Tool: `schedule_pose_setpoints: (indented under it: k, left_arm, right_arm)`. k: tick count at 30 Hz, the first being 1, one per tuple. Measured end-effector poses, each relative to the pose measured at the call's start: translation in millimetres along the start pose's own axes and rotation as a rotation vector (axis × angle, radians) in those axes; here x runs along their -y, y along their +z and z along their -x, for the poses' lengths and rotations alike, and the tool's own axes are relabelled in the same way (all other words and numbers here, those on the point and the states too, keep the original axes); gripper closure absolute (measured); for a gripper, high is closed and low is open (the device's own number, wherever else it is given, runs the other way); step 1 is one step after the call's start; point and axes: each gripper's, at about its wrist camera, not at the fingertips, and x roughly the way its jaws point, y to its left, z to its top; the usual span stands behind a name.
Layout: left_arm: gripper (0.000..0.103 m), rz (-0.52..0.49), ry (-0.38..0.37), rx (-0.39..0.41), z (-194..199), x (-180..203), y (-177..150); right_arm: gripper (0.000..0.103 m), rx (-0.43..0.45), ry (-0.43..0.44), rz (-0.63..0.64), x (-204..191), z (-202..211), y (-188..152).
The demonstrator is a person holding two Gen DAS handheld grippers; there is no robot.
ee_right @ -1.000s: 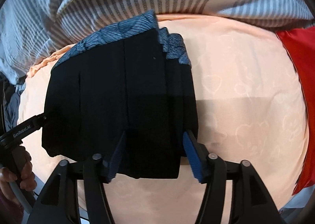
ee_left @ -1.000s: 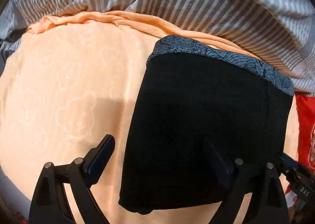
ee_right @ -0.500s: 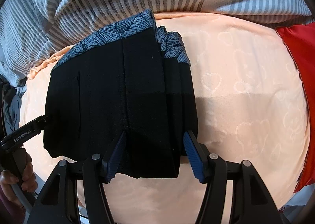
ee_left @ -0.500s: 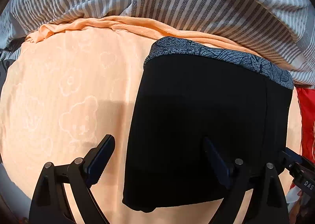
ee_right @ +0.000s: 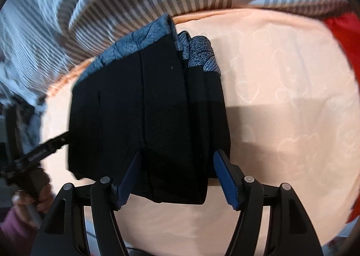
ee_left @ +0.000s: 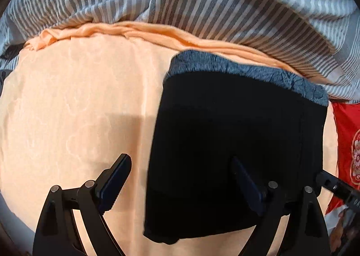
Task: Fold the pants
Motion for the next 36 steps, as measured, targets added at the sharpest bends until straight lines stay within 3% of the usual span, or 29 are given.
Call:
schedule_pose_setpoints:
  k: [6, 10, 14, 23, 29, 36]
  left_arm:
    - [0.011, -0.027, -0.097, -0.044, -3, -18, 23]
    - [0.011, -0.046, -0.183, -0.124, -19, -24, 32]
    - [0.011, -0.079, -0.210, -0.139, -28, -21, 34]
    - [0.011, -0.136, -0.295, -0.187, -40, -22, 49]
    - [0.011, -0.108, -0.368, -0.218, -49, -30, 45]
    - [0.007, -0.062, -0.428, -0.233, -63, -30, 40]
  right_arm:
    - [0.028, 0.048, 0.060, -0.051, 35, 13, 14]
    - [0.023, 0.004, 0.139, -0.056, 51, 2, 25]
    - [0.023, -0.038, 0.224, -0.049, 61, -10, 34]
    - [0.023, -0.116, 0.298, -0.003, 68, -30, 48]
    - [0.023, -0.143, 0.375, -0.010, 74, -32, 51]
    - [0.017, -0.164, 0.390, 0.022, 61, -42, 58]
